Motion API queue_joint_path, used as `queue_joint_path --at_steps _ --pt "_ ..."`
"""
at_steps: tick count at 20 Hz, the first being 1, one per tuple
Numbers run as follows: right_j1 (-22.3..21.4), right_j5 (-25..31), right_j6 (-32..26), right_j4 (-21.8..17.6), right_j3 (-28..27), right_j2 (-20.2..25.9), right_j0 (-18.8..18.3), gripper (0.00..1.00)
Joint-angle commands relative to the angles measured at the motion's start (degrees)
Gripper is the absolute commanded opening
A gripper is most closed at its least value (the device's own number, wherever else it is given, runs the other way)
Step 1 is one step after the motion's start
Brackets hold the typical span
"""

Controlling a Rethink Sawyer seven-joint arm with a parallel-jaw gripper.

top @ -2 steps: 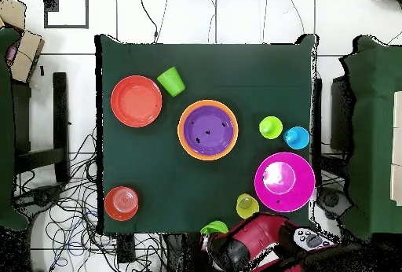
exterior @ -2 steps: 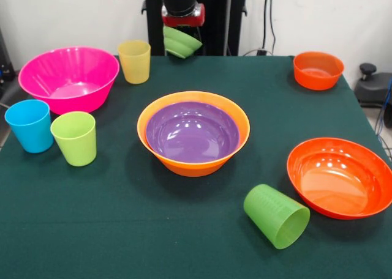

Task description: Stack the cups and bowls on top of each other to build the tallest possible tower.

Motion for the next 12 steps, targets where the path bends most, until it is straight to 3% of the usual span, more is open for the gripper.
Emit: queue_joint_path --at_steps 1,8,12 --pt "0.91 1.72 -9.43 -1.48 -2.82 3.57 1.26 1.00" --pt "-0.93 2.40 -9.66 0.46 -2.17 4.77 0.88 1.00" --pt "-4.14 -0.83 -7.55 -3.89 -4.31 4.04 4.97 1.00"
